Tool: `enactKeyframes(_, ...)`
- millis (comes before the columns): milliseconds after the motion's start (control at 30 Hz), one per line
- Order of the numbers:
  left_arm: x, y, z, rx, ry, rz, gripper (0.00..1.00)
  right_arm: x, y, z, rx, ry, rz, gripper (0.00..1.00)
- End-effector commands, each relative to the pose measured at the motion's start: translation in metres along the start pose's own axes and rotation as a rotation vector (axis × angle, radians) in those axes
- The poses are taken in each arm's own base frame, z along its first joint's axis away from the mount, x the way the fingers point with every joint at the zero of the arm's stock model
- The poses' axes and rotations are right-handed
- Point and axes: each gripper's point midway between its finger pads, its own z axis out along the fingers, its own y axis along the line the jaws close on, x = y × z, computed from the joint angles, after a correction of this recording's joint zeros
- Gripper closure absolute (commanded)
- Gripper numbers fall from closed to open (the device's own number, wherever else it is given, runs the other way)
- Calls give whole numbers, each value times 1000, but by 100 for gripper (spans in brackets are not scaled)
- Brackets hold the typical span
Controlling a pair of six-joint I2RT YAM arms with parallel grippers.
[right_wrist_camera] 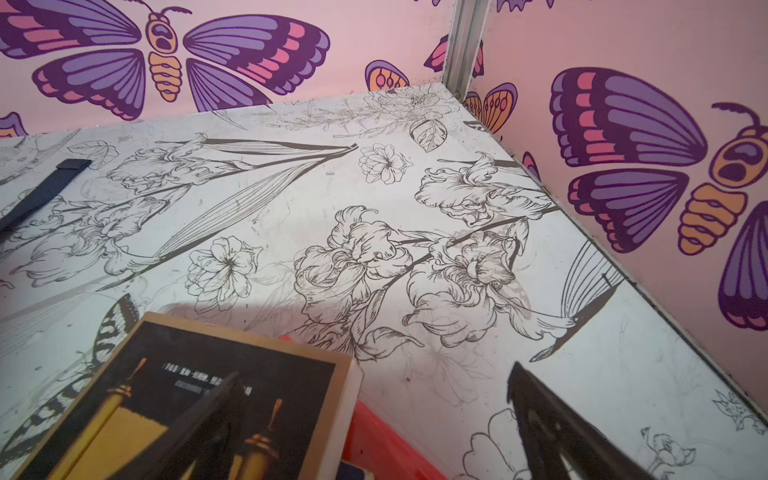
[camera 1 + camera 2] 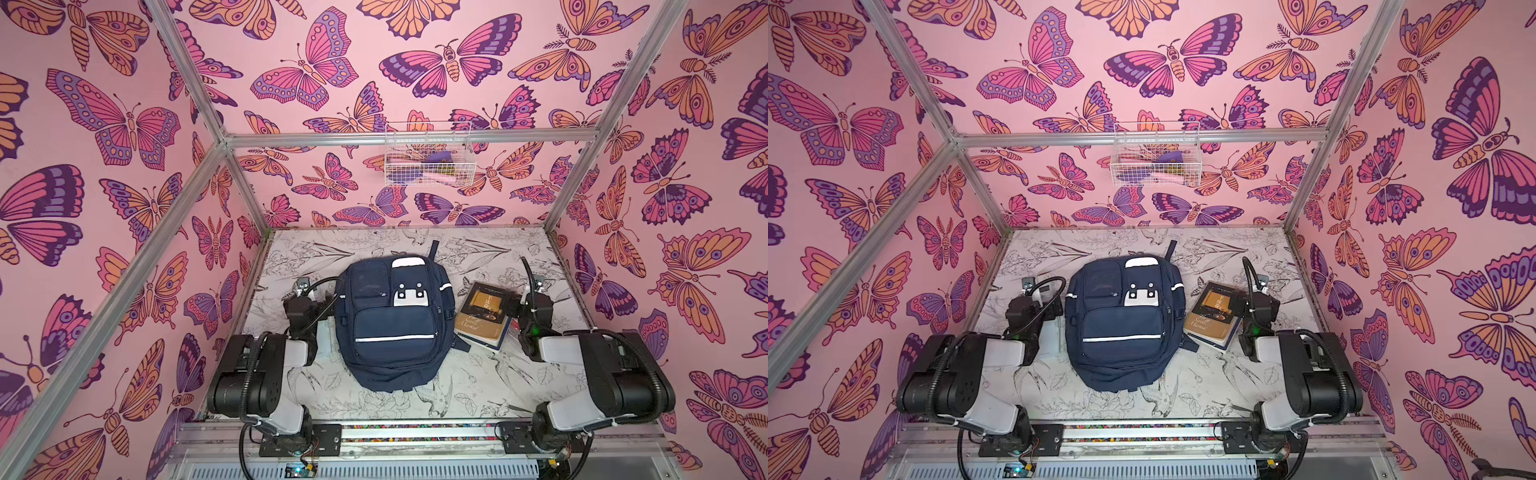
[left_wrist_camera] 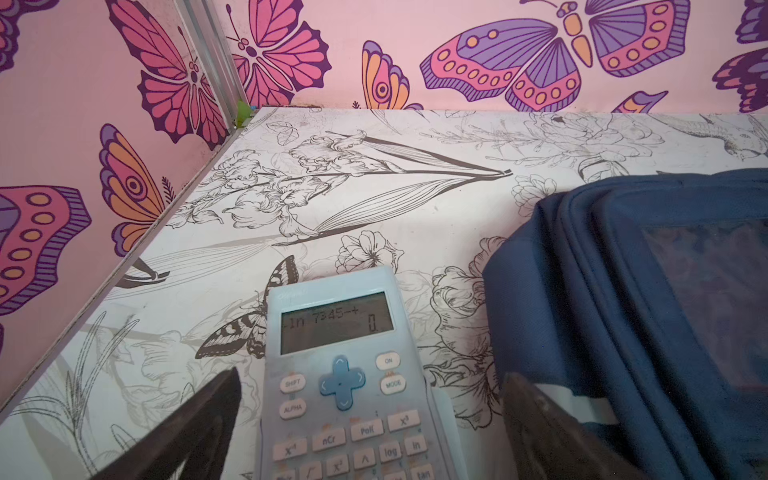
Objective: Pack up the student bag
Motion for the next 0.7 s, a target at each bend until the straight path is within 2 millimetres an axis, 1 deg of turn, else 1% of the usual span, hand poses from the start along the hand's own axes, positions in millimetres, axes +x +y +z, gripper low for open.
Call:
enactKeyframes(0,-3,-1,0,10,-16,5,0,-13,3,-1,-10,-38,-10,1)
enactKeyframes(667,-2,-2,0,10,-12,5,1,-13,2,-1,-7,-38,-7,1)
